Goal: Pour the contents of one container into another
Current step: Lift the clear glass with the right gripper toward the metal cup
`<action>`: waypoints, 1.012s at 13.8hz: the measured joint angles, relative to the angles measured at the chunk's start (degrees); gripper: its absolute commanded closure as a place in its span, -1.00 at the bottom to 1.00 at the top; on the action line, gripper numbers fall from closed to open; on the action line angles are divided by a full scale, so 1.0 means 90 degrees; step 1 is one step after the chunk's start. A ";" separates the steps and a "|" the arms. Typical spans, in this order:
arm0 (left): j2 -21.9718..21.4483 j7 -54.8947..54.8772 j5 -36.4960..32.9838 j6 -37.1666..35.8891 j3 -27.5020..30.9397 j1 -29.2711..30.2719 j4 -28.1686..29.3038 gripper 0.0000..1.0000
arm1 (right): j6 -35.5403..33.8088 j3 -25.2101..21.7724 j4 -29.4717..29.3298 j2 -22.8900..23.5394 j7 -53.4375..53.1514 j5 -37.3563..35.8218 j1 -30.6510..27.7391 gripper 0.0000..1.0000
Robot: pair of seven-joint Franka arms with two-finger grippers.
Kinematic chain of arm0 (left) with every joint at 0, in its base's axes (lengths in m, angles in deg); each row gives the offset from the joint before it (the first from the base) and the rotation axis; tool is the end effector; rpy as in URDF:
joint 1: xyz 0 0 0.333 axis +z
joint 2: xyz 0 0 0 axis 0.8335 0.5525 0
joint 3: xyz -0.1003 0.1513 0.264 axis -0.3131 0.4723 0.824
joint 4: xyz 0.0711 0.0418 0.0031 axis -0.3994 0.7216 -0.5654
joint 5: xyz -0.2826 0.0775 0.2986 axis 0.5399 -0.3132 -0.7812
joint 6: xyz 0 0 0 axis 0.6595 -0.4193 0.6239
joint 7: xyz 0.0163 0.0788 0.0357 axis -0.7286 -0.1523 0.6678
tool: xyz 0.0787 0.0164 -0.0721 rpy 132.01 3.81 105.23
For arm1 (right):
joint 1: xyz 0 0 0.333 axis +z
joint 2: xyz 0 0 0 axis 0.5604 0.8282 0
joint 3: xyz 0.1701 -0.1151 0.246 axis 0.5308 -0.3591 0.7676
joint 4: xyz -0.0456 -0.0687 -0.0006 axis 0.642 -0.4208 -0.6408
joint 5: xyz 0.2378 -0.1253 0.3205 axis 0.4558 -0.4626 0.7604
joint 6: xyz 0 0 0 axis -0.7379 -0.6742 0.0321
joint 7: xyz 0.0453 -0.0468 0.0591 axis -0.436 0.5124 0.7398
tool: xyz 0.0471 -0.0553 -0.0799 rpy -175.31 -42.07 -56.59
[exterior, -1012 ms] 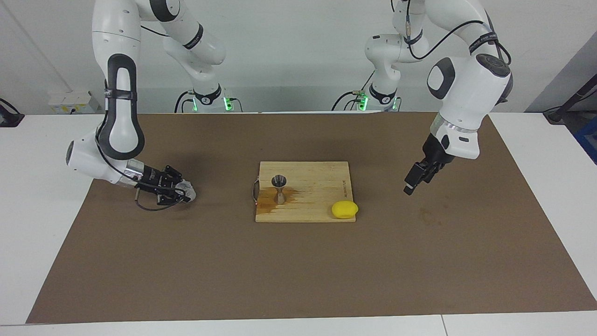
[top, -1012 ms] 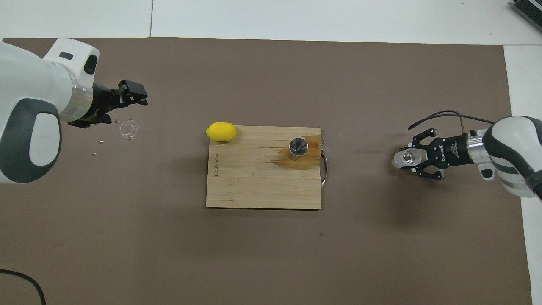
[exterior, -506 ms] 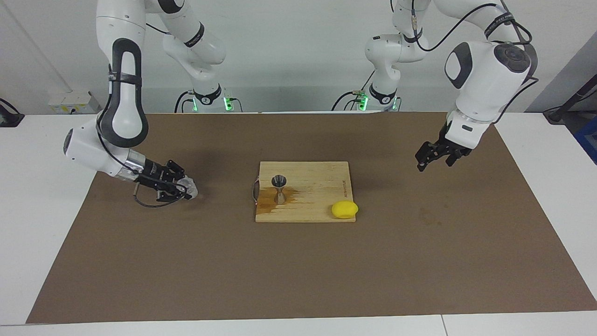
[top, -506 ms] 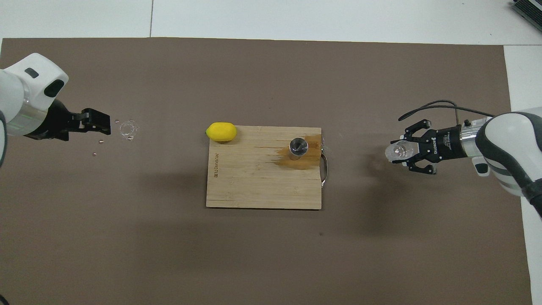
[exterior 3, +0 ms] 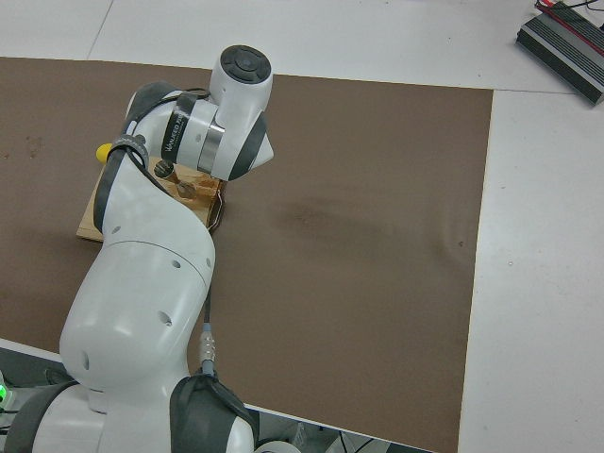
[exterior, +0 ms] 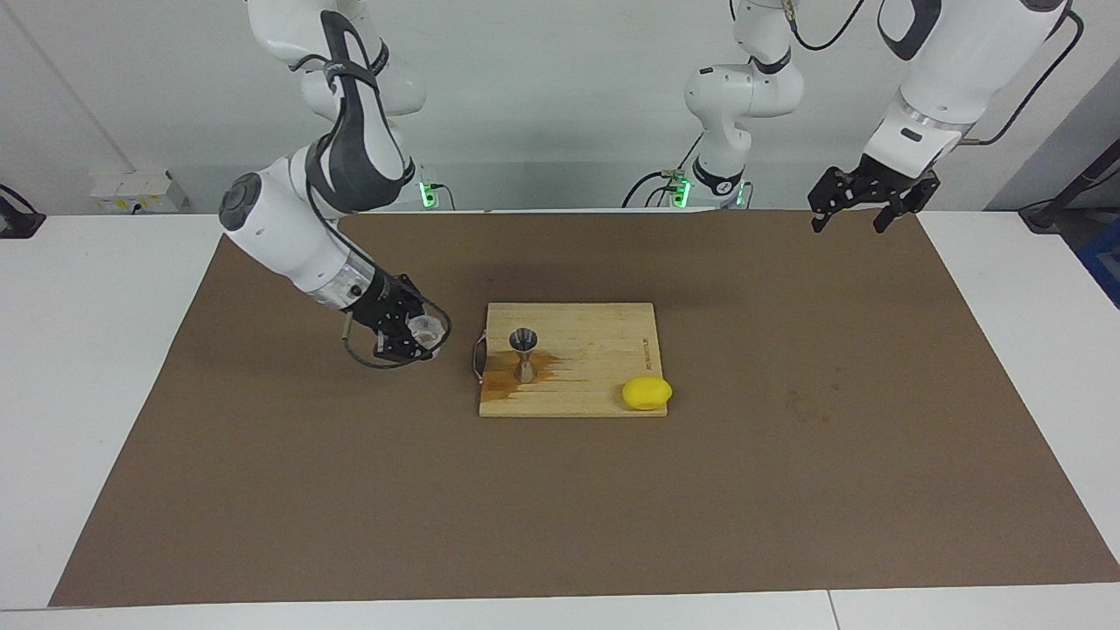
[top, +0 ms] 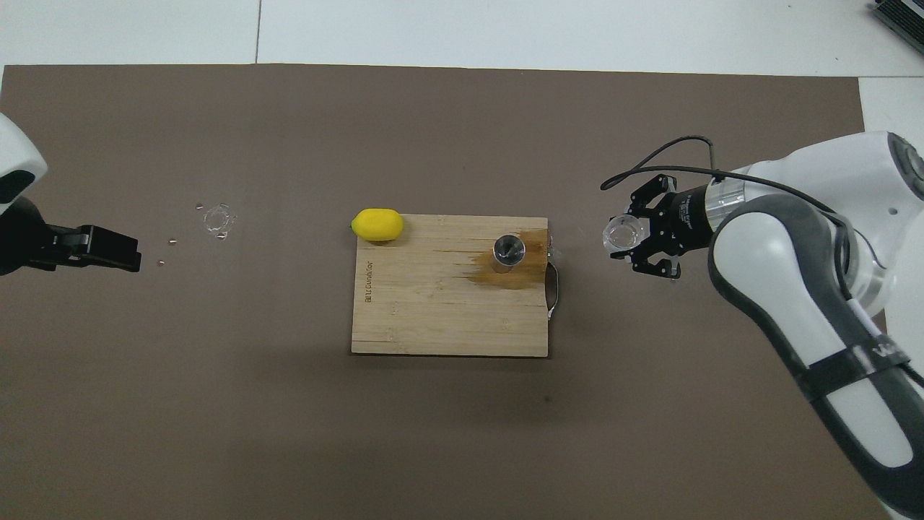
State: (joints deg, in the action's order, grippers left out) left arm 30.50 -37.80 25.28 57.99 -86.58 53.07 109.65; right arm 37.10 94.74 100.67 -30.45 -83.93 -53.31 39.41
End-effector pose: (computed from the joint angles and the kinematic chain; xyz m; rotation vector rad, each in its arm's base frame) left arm 0.5527 -0.0402 0.6339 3.1060 -0.0928 -0.0478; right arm 0.6158 0.1354 0.4207 -1.9516 2.0610 0.4016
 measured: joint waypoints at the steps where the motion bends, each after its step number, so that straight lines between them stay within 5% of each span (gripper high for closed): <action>1: 0.0010 -0.0016 0.0014 -0.0038 0.0040 0.0002 -0.0033 -1.00 | 0.0028 0.0002 -0.0100 0.0011 -0.0331 -0.0281 0.0220 1.00; 14: 0.0104 -0.0319 -0.0138 0.0004 -0.0009 -0.0004 -0.0010 -1.00 | 0.0053 0.0004 -0.0764 0.0338 -0.2034 -0.2808 0.1508 1.00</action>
State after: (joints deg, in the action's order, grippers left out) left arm 31.43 -40.67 24.04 58.03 -86.67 53.04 109.56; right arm 37.58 94.77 93.79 -27.41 -102.23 -78.58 52.98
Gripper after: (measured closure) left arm 0.000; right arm 0.493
